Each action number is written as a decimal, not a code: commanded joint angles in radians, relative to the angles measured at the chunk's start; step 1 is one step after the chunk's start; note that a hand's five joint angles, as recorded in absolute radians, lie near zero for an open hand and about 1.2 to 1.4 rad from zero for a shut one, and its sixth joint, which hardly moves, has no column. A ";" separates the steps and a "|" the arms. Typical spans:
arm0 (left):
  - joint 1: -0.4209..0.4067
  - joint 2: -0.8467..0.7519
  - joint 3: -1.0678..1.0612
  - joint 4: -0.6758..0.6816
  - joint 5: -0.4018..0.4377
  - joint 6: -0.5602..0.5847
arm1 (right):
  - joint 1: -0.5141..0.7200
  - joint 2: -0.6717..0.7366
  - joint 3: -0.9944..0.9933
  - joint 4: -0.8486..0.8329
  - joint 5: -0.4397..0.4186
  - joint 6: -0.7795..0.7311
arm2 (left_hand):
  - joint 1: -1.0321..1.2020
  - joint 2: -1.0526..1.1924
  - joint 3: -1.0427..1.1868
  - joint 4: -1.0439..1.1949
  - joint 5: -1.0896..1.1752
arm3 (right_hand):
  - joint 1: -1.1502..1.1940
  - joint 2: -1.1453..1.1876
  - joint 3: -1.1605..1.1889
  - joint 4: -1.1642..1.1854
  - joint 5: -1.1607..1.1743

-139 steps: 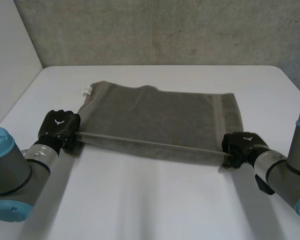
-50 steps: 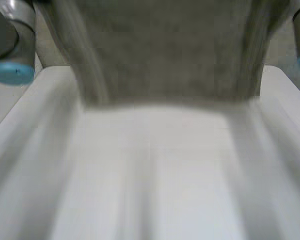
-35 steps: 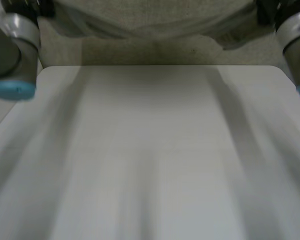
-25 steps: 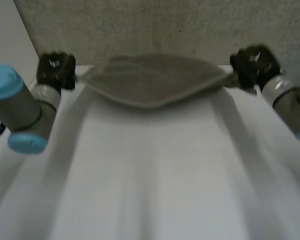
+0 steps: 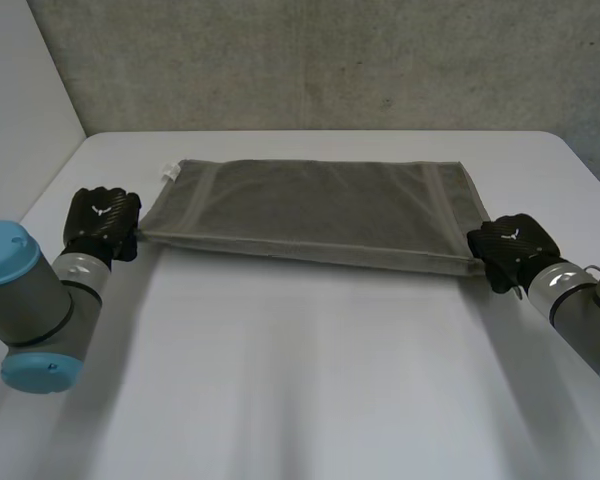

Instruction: Fold the towel.

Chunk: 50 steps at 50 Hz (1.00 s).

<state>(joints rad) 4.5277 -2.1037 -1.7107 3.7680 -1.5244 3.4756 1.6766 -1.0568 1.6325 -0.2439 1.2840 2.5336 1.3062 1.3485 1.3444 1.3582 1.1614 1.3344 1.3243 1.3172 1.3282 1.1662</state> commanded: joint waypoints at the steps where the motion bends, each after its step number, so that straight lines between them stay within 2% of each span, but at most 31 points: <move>1: 0.007 -0.007 0.000 -0.001 0.000 -0.001 | 0.000 0.012 -0.002 -0.034 0.044 0.056 | 0.090 0.048 0.052 0.038 0.060 | -0.160 -0.149 -0.142 -0.153 -0.166; 4: 0.007 -0.009 0.000 -0.001 -0.002 -0.001 | -0.001 0.020 -0.005 -0.035 0.051 0.077 | 0.090 0.048 0.052 0.038 0.060 | -0.263 -0.253 -0.246 -0.257 -0.269; 11: 0.007 -0.012 0.000 -0.001 -0.002 0.002 | -0.002 0.024 -0.011 -0.034 0.067 0.083 | 0.090 0.048 0.052 0.038 0.060 | -0.263 -0.253 -0.246 -0.257 -0.269; 13: 0.007 -0.012 0.000 -0.001 -0.002 0.002 | -0.003 0.023 -0.011 -0.034 0.070 0.083 | 0.090 0.048 0.052 0.038 0.060 | -0.228 -0.218 -0.211 -0.222 -0.234; 15: 0.007 -0.012 0.000 -0.001 -0.002 0.000 | -0.003 0.021 -0.011 -0.031 0.070 0.088 | 0.090 0.048 0.052 0.038 0.060 | 0.060 0.070 0.077 0.066 0.054; 26: 0.007 0.008 0.000 -0.014 0.000 0.000 | -0.003 0.001 -0.014 -0.014 0.060 0.088 | 0.090 0.048 0.052 0.038 0.060 | 0.062 0.072 0.079 0.068 0.056; 35: 0.004 0.175 -0.030 -0.125 0.003 0.007 | -0.021 -0.218 -0.049 0.133 0.032 0.083 | 0.090 0.048 0.052 0.038 0.060 | 0.062 0.072 0.079 0.068 0.056; 39: 0.004 0.289 -0.053 -0.235 0.006 0.003 | -0.044 -0.282 -0.062 0.232 -0.017 0.083 | 0.090 0.048 0.052 0.038 0.060 | 0.062 0.072 0.079 0.068 0.056; 41: 0.004 0.327 -0.061 -0.267 0.012 0.003 | -0.067 -0.351 -0.072 0.338 -0.078 0.080 | 0.090 0.048 0.052 0.038 0.060 | 0.062 0.072 0.079 0.068 0.056; 50: 0.030 0.542 -0.122 -0.437 0.058 0.011 | -0.138 -0.480 -0.076 0.509 -0.127 0.053 | 0.090 0.048 0.052 0.038 0.060 | 0.062 0.072 0.079 0.068 0.056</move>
<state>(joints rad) 4.5340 -1.6804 -1.7978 3.4239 -1.4972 3.4816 1.5795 -1.4699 1.5582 0.1744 1.1790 2.6037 1.3062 1.3485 1.3445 1.3583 1.1615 1.3391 1.3277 1.3269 1.3378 1.1648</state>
